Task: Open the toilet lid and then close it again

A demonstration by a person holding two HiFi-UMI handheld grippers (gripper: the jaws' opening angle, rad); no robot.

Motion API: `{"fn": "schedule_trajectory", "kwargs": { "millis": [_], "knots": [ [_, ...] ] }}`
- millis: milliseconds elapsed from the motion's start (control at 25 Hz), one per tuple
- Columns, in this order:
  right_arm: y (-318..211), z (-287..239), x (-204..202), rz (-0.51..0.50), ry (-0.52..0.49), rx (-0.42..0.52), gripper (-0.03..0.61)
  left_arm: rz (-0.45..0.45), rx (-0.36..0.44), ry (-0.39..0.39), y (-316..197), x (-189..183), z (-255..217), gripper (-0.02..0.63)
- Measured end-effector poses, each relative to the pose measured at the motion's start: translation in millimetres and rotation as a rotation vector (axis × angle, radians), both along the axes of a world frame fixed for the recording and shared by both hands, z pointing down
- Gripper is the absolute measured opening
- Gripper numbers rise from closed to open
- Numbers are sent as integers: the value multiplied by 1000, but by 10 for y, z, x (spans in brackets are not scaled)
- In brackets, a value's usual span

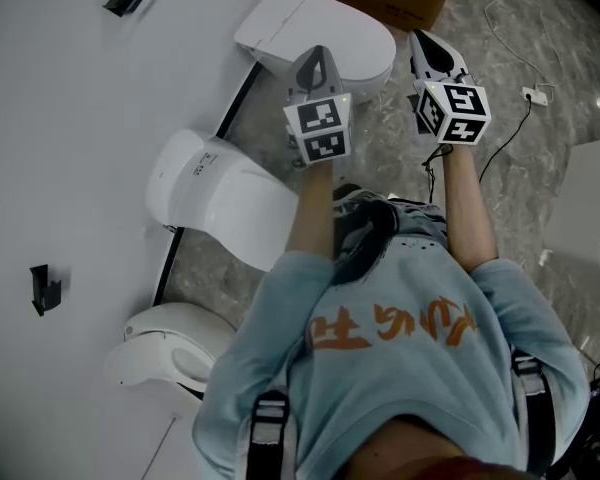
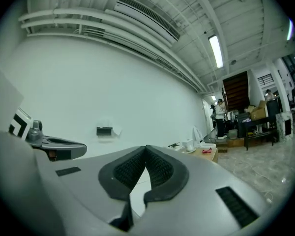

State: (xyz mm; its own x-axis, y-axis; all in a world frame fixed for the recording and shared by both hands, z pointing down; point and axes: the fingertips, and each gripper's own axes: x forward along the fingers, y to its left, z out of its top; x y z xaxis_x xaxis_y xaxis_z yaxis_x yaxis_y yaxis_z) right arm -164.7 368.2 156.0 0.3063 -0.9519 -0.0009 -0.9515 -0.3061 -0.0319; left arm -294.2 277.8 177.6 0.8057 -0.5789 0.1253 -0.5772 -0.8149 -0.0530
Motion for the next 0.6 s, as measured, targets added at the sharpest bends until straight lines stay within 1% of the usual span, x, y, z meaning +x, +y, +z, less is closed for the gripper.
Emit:
{"fn": "schedule_trajectory", "kwargs": {
  "millis": [120, 200, 320, 400, 520, 600],
  "knots": [
    [-110, 23, 138, -10, -7, 11, 12, 23, -15, 23, -43, 203, -12, 26],
    [-178, 12, 227, -17, -8, 27, 12, 30, 6, 27, -86, 287, -44, 26],
    [-309, 68, 439, -8, -34, 44, 12, 33, 61, -1, -213, 429, -33, 26],
    [-450, 178, 547, -8, -45, 33, 12, 25, 59, -13, -360, 507, 48, 25],
    [-780, 340, 667, -30, -40, -2, 12, 0, 27, -24, -671, 614, 225, 26],
    [-1047, 358, 741, -58, -16, -15, 12, -21, 37, -58, -890, 715, 343, 26]
  ]
}}
